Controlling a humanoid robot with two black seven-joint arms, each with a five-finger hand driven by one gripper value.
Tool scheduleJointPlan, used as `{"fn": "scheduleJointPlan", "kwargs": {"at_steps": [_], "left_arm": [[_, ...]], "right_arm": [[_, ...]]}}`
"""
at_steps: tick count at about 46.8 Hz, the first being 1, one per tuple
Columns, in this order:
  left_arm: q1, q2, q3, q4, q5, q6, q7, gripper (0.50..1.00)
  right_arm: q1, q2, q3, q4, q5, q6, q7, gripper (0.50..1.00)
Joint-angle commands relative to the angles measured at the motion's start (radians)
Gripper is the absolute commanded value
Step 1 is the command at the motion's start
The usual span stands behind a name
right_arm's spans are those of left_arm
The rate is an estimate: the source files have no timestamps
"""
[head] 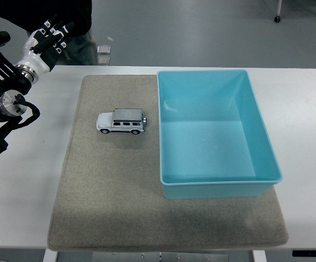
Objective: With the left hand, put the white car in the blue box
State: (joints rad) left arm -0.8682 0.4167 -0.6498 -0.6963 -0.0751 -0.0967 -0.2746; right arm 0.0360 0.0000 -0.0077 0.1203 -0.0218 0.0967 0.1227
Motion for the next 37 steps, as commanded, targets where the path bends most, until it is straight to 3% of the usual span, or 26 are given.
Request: {"fn": "scheduleJointPlan", "kwargs": {"at_steps": [1, 37], "left_arm": [[0.0, 0.001, -0.001, 0.0, 0.0, 0.0, 0.0, 1.0], [0.0, 0.001, -0.008, 0.011, -0.002, -0.064, 0.0, 1.0]], "right_arm": [[-0.001, 0.0, 0.0, -0.001, 0.0, 0.0, 0.0, 0.936], [0.001, 0.0, 0.0, 0.001, 0.0, 0.0, 0.0, 0.936]]}}
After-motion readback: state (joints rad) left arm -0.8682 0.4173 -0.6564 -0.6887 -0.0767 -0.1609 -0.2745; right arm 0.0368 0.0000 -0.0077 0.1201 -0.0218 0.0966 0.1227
